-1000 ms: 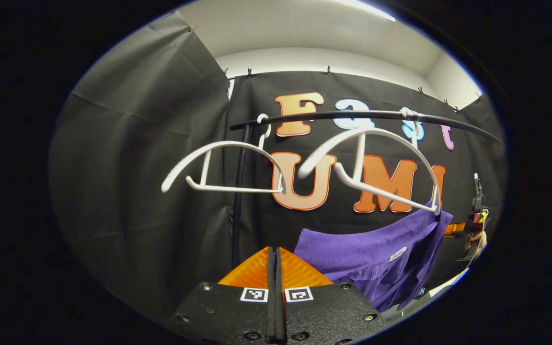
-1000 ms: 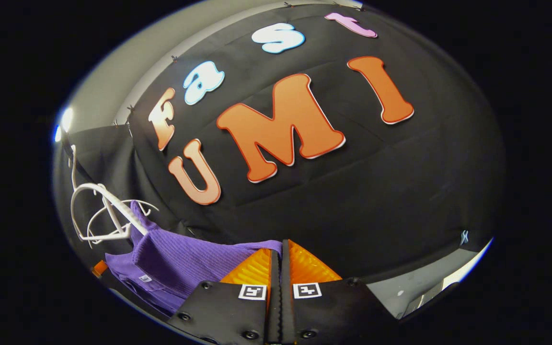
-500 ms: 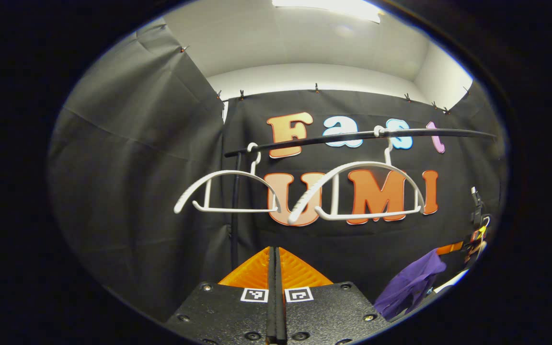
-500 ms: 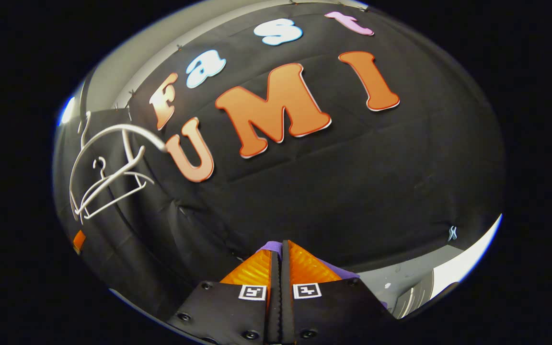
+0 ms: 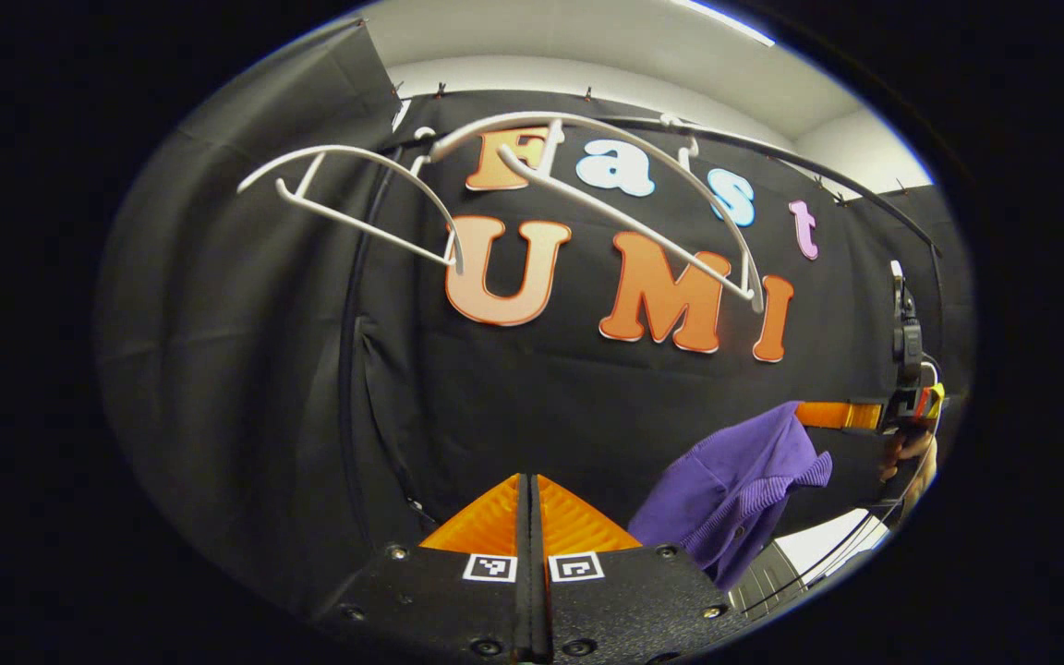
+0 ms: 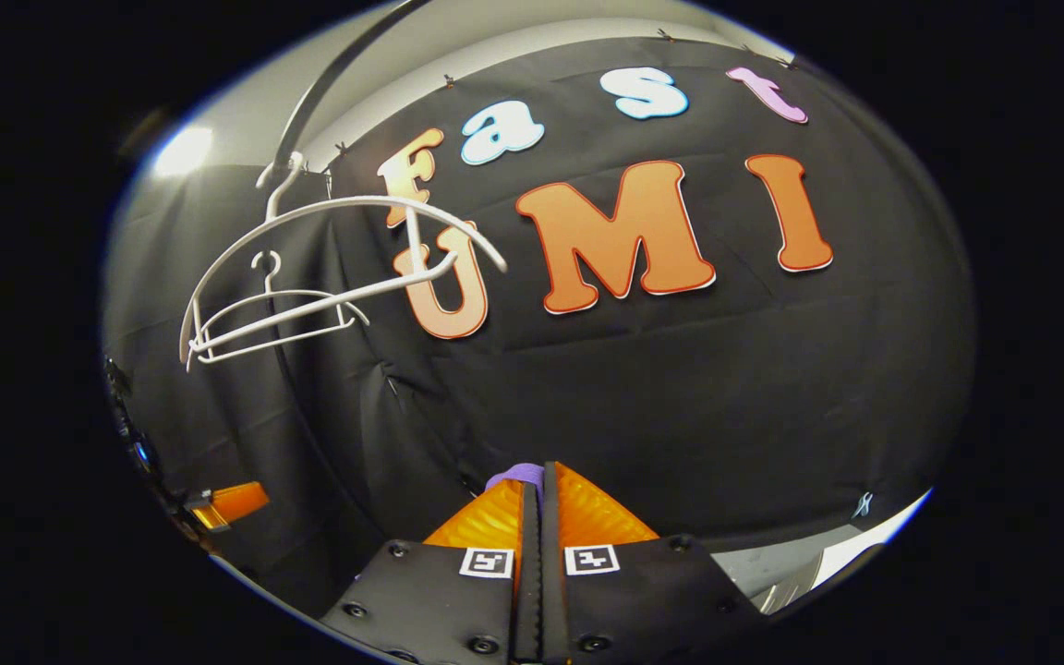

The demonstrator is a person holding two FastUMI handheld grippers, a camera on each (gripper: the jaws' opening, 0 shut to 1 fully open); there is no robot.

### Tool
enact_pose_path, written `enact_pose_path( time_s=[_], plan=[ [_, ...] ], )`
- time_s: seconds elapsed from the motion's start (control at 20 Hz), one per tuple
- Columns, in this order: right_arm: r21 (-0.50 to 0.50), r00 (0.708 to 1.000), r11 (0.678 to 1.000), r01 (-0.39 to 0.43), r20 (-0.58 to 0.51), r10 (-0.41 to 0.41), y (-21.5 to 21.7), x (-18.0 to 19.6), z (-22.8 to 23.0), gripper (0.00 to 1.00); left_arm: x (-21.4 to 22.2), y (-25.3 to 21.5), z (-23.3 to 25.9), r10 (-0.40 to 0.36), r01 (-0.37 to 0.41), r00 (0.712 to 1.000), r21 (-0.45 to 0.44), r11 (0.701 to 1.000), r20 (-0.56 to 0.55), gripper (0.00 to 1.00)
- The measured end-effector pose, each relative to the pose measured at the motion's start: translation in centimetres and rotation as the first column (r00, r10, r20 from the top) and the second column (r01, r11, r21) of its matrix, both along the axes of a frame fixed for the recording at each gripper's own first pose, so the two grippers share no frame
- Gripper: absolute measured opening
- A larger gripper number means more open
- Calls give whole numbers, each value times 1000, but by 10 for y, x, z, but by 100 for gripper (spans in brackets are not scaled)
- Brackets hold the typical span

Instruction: Grasp the clothes on the hanger with both hands and then place them into the laundry hamper below.

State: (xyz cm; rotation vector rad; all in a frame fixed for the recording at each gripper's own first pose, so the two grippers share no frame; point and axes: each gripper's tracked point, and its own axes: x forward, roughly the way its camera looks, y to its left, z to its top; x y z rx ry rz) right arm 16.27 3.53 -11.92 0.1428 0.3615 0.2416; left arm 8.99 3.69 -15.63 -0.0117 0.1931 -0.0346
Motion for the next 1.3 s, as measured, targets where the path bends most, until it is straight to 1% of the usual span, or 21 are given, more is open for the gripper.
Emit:
enact_pose_path(
  time_s=[0.1, 0.3, 0.45, 0.55, 0.75, 0.85, 1.1, 1.3],
  plan=[
    [-37, 1000, 999, 8, 9, -7, -1, -6, -12, 7, -2, -10, -19, -21, 21, 999, -1, 1000, -26, 0],
    [-64, 999, 997, 38, -1, -38, -10, -17, -45, 7, -3, -26, -55, -61, 60, 996, -25, 998, -70, 0],
    [-92, 997, 993, 69, -37, -73, -24, -22, -79, 7, 0, -33, -83, -80, 78, 991, -31, 997, -104, 0],
    [-108, 993, 990, 88, -74, -97, -35, -29, -110, 7, 2, -40, -107, -92, 88, 987, -35, 996, -133, 0],
    [-101, 980, 989, 110, -155, -125, -47, -42, -167, 7, 0, -53, -159, -114, 100, 966, -69, 993, -233, 0],
    [-95, 974, 989, 114, -187, -131, -49, -45, -188, 7, 3, -59, -183, -119, 105, 956, -66, 992, -267, 0],
    [-145, 957, 982, 118, -248, -151, -57, -56, -245, 7, 8, -78, -237, -135, 115, 928, -78, 990, -348, 0],
    [-161, 937, 980, 118, -309, -164, -59, -68, -287, 7, 6, -89, -264, -139, 114, 903, -83, 990, -407, 0]
  ],
)
